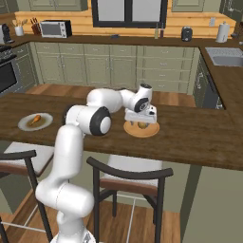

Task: Pick the chicken drumstick and potato from their plates and place them in the bowl. Then put the bowl in the fridge.

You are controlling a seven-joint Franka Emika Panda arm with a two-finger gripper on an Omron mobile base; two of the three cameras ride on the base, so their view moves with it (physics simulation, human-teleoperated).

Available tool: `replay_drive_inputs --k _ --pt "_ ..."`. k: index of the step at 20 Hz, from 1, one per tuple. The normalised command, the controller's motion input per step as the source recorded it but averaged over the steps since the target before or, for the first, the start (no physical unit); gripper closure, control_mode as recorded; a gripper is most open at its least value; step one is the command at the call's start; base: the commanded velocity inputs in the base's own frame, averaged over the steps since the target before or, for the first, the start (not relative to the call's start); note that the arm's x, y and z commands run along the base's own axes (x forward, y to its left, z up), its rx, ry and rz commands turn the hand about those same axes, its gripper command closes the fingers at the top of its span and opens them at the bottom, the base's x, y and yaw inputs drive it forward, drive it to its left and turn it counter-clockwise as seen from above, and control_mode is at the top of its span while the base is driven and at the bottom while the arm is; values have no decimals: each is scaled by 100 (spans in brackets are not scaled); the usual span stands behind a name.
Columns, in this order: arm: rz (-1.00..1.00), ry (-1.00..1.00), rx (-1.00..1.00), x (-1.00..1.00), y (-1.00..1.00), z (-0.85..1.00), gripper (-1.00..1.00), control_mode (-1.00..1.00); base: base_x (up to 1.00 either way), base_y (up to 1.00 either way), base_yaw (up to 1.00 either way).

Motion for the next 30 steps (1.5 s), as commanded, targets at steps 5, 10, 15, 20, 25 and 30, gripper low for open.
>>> replay_drive_inputs --k 5,10,15,20,25,30 --pt "1 0 0 10 0 -16 -100 -100 0 0 0" --pt "0 -6 2 19 -2 -7 -100 -100 0 0 0" --pt "0 -3 3 18 -14 -8 -100 -100 0 0 0" --pt "0 -2 0 7 -11 -10 -100 -100 0 0 0" --pt "0 -9 1 23 0 -7 -100 -100 0 0 0" --pt "0 -3 0 22 0 -5 -100 -100 0 0 0"
